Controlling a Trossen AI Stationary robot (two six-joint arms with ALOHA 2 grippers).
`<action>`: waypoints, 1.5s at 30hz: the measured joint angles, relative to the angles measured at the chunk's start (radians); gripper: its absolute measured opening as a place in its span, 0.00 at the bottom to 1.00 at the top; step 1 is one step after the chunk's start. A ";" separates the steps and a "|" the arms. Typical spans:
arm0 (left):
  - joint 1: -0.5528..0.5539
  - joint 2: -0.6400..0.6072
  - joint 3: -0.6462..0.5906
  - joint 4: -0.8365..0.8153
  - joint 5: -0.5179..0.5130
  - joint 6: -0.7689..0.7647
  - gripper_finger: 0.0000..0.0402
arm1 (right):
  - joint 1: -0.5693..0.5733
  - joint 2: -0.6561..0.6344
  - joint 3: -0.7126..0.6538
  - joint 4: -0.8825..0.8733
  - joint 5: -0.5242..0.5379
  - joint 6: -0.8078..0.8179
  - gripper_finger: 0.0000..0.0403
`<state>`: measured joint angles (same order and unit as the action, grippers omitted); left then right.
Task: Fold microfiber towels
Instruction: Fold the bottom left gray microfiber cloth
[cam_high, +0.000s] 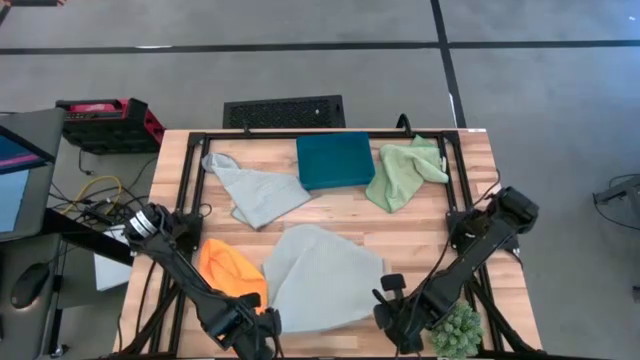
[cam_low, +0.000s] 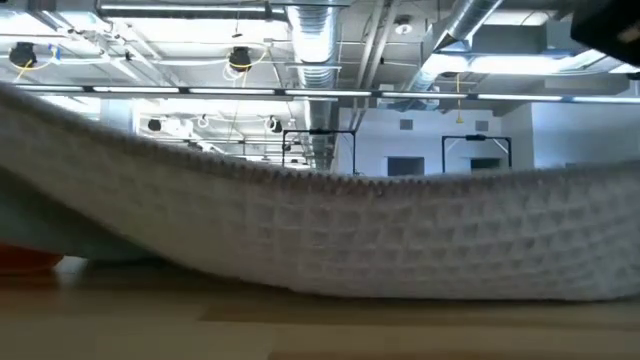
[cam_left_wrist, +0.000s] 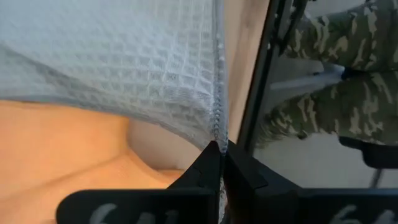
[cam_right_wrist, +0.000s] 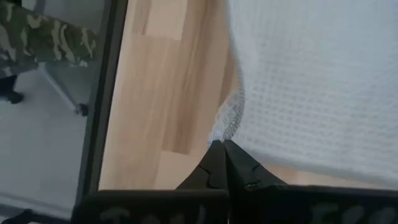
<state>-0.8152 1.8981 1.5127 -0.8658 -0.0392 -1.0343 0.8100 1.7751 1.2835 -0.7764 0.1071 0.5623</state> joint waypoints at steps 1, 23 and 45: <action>-0.003 -0.004 0.000 -0.001 -0.023 0.010 0.00 | 0.002 -0.011 0.000 -0.003 0.022 -0.011 0.00; 0.200 -0.049 0.645 -0.709 -0.571 0.204 0.00 | -0.220 -0.446 0.144 -0.312 0.551 -0.287 0.00; 0.457 -0.236 0.698 -0.706 -0.690 0.423 0.00 | -0.414 -0.461 0.421 -0.483 0.530 -0.527 0.00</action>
<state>-0.3579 1.6619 2.2112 -1.5719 -0.7289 -0.6118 0.3964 1.3142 1.7046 -1.2596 0.6372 0.0349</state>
